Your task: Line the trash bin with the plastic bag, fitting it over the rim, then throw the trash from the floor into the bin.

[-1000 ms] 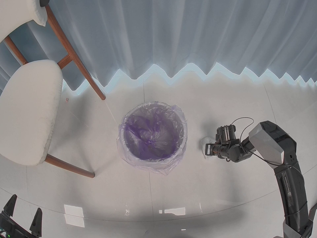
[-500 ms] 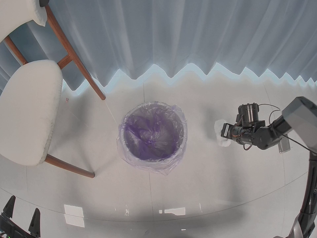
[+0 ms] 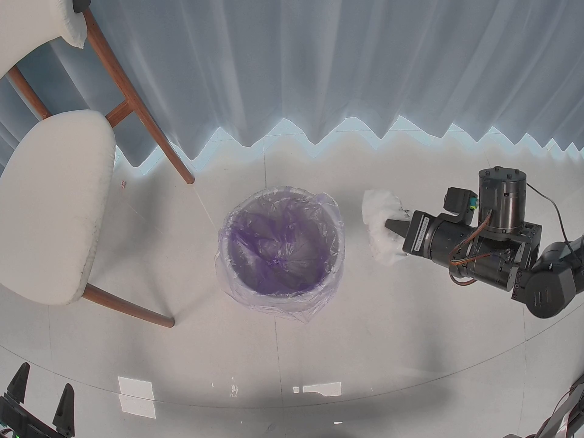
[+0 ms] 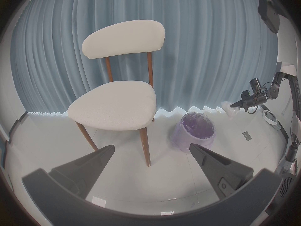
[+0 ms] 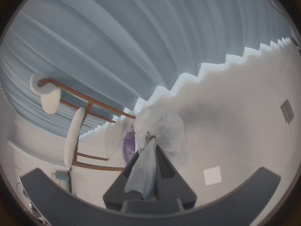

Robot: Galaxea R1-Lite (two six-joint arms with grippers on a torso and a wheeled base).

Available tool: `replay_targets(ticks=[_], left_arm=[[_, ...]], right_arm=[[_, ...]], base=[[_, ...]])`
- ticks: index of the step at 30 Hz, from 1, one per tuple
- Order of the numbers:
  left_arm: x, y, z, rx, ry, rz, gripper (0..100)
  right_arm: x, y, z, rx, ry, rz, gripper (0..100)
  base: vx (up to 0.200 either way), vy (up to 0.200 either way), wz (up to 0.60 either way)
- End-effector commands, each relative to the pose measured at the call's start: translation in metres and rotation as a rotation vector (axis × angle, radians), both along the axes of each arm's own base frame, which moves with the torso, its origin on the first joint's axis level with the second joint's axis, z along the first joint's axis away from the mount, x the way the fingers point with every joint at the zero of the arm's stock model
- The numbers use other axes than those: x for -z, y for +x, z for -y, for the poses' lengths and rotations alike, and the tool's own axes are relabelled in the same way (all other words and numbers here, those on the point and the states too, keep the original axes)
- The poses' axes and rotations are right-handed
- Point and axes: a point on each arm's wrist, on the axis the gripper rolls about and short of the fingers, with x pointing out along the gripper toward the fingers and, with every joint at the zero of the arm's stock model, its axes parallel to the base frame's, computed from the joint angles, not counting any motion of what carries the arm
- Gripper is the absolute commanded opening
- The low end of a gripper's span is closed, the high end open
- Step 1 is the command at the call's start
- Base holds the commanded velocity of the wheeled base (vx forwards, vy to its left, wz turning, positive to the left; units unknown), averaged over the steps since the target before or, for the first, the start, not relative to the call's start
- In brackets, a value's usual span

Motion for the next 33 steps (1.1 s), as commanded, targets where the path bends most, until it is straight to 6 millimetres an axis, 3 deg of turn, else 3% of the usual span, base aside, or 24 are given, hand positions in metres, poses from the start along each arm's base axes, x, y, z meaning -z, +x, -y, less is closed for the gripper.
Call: replay_targets(ticks=[1,5,12,21,22,28,31,33], left_arm=[[0.004,0.0,0.0,-0.003,-0.004,0.005,100],[0.004,0.0,0.0,-0.003,-0.004,0.005,100],[0.004,0.0,0.0,-0.003,-0.004,0.005,100],[0.004,0.0,0.0,-0.003,-0.005,0.005,100],[0.004,0.0,0.0,-0.003,-0.005,0.005,100],[0.004,0.0,0.0,-0.003,-0.004,0.005,100],[0.004,0.0,0.0,-0.003,-0.005,0.005,100],[0.004,0.0,0.0,-0.003,-0.005,0.005,100]], right_arm=[[0.037,0.004,-0.051,-0.148,-0.011,0.045,0],[0.064,0.033,-0.073,-0.148,-0.008,0.096,0],[0.073,0.066,-0.102,-0.151,0.032,0.16,0],[0.081,0.074,-0.117,-0.155,0.038,0.166,0],[0.082,0.073,-0.118,-0.156,0.041,0.167,100],[0.065,0.071,-0.116,-0.143,0.078,0.21,100],[0.043,0.065,-0.11,-0.127,0.106,0.247,100],[0.013,0.051,-0.094,-0.114,0.144,0.274,100]], base=[[0.0,0.0,0.0],[0.0,0.0,0.0],[0.0,0.0,0.0],[0.0,0.0,0.0],[0.0,0.0,0.0],[0.0,0.0,0.0],[0.0,0.0,0.0],[0.0,0.0,0.0]])
